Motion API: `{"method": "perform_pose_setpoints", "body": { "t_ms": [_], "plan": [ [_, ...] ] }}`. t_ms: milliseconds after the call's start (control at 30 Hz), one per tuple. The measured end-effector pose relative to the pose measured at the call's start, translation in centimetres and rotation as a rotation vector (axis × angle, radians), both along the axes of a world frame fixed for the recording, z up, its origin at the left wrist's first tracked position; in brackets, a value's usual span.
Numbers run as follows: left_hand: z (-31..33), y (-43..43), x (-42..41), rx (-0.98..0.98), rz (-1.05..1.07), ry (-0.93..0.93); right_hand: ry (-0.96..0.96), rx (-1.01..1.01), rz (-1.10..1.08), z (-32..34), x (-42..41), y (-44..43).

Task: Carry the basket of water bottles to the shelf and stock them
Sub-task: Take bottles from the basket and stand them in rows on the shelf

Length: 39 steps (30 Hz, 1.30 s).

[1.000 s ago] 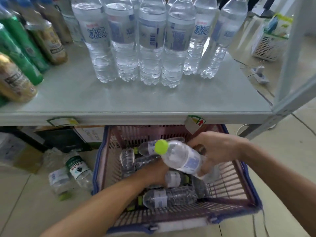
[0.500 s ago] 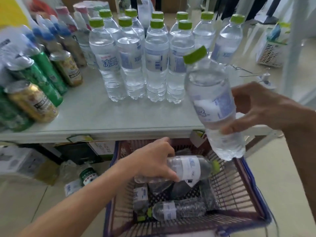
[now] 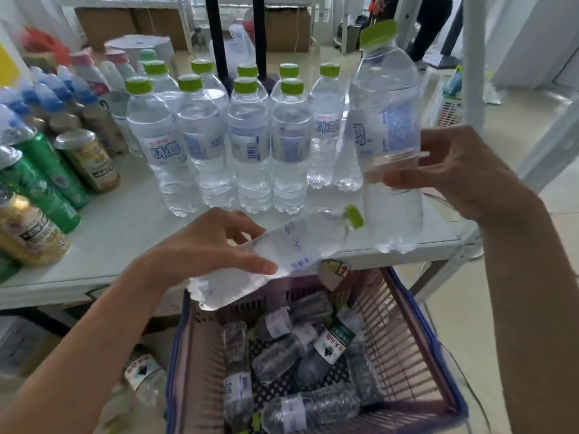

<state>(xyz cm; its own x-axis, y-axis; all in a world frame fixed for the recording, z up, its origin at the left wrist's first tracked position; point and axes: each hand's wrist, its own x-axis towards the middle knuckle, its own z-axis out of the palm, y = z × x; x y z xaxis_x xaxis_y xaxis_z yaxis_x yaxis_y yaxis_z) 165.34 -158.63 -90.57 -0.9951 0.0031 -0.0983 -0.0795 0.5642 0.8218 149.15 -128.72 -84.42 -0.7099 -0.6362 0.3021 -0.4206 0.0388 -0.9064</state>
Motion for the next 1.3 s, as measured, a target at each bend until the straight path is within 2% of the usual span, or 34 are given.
{"method": "perform_pose_setpoints", "body": {
  "t_ms": [167, 333, 733, 1000, 1300],
  "plan": [
    [-0.8, 0.6, -1.1, 0.378, 0.245, 0.115, 0.010, 0.032, -0.102, -1.4, -0.7, -0.9],
    [-1.1, 2.5, -2.5, 0.482, 0.287, 0.185, -0.007, 0.059, -0.134, -2.3, -1.8, -1.5],
    [-2.0, 8.7, -6.6, 0.426, 0.465, 0.293, -0.060, 0.026, -0.307, -7.5, -4.3, -3.5],
    [-4.5, 10.8, -9.2, 0.235, 0.493, 0.377, 0.009, 0.106, -0.399, -8.1, -4.8, -4.2],
    [-5.0, 13.4, -11.8, 0.035, 0.595, 0.574, 0.051, 0.165, -0.574, -8.3, -5.2, -3.7]
  ]
}}
